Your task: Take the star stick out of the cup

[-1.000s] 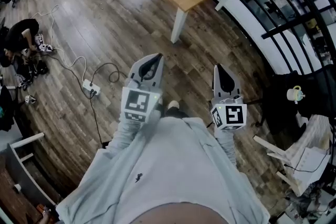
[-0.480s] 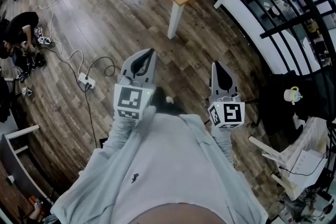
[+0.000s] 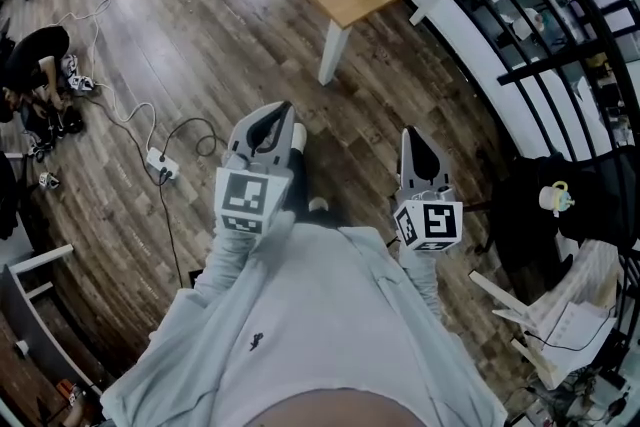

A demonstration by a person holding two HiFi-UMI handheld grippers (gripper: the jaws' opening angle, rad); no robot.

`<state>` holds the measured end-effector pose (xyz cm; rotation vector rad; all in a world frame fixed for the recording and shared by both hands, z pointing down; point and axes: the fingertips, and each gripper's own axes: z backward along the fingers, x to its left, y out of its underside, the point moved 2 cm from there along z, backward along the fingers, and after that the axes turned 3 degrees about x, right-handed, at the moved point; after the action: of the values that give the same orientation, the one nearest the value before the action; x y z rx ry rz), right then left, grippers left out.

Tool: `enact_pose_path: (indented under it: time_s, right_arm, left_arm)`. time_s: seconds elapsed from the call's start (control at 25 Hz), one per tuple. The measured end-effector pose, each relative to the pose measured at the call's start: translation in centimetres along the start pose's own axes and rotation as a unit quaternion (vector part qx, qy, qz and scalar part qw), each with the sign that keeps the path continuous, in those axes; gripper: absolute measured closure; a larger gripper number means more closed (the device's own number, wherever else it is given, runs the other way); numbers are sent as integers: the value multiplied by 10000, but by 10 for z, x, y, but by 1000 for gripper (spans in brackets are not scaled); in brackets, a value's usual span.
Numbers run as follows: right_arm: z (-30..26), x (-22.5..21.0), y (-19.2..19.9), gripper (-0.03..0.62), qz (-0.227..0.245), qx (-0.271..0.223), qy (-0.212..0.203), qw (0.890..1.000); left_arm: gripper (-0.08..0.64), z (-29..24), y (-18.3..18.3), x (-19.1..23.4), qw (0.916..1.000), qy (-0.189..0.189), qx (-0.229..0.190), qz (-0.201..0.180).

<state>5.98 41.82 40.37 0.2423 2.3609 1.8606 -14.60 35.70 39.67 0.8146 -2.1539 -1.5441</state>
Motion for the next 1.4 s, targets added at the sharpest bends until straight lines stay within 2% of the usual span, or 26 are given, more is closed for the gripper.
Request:
enact_pose_path:
  time_s: [0.4,0.64,1.04,1.4]
  right_arm:
    - [-141,-43,-55,575,196,-43,232,9995]
    - [-206,-55,-69,575,148,64,365,9992]
    - [-250,-52,-75,575,-43,205,527,9984]
    - [-282,-80,-73,575,-70,292,616,9977]
  left_arm:
    - [540,-124,-53,94,9997,228,-86,-86]
    - [540,-175,-71,144,9993,340,-52,-110]
    - [540,-208,-72,180,9982,594,93,-56]
    - [540,-251,-74,191,9978,655,95,94]
